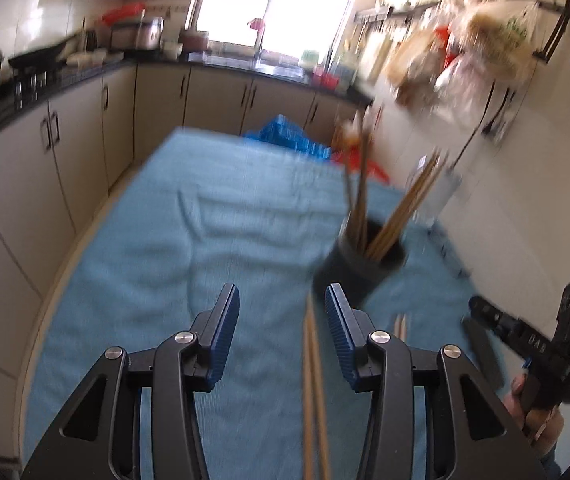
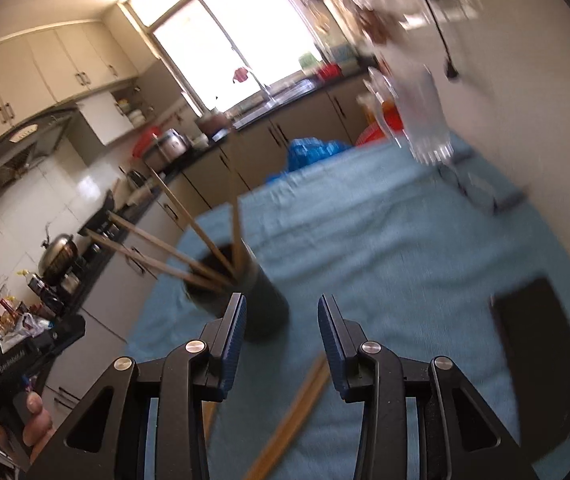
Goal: Organize utensils
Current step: 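Move both open tools back to the chopsticks on the towel, then close the left tool on a chopstick while the right tool grasps another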
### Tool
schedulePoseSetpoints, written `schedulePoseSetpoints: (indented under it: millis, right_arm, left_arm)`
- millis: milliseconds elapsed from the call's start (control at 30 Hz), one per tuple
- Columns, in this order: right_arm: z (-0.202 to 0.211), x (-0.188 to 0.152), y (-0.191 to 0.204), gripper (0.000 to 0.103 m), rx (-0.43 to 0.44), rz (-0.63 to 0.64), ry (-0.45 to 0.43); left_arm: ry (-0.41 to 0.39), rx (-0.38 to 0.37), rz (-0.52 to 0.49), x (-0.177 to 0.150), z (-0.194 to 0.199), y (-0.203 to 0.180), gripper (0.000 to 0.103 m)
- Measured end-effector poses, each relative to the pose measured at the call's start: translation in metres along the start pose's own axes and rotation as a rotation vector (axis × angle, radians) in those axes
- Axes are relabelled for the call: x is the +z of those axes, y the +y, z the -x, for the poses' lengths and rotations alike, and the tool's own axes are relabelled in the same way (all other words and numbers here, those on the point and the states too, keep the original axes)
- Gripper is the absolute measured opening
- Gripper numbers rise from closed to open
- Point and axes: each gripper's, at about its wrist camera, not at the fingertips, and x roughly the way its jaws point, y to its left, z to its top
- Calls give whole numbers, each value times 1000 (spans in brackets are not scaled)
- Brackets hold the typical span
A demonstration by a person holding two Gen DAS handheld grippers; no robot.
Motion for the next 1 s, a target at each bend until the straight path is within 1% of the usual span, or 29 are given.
schedulePoseSetpoints:
  millis: [33, 100, 233, 300, 433, 567, 633, 700, 733, 900, 1000]
  right_arm:
    - [-3, -8, -5, 40, -10, -6, 15]
    - [-9, -24, -16, 34, -36, -25, 34]
    - [-19, -44, -26, 25, -58, -46, 78]
    - [-21, -51, -26, 24, -43, -55, 102]
    - [-23, -53, -22, 24, -38, -51, 109]
    - [-21, -52, -21, 24, -35, -51, 108]
    - [-19, -51, -23, 24, -34, -52, 106]
    - [-18, -51, -24, 24, -34, -51, 106]
    - [-17, -50, -24, 24, -36, -50, 105]
    - [-15, -47, -27, 24, -35, -57, 108]
    - [-19, -46, -27, 24, -31, -57, 126]
  left_arm:
    - [31, 4, 3, -13, -7, 3, 43]
    - [90, 3, 15, -32, -19, 8, 43]
    - [161, -17, 28, -57, -33, 12, 43]
    - [198, -37, 10, -61, -39, 9, 43]
    - [245, -59, -32, -61, -50, -2, 43]
    - [300, -28, -92, -59, -70, -18, 43]
    - [327, -10, -119, -58, -80, -25, 36]
    - [356, 10, -152, -60, -89, -31, 23]
    - [358, 25, -157, -59, -93, -31, 20]
    - [358, 44, -165, -56, -98, -31, 16]
    - [362, 70, -170, -51, -103, -32, 16]
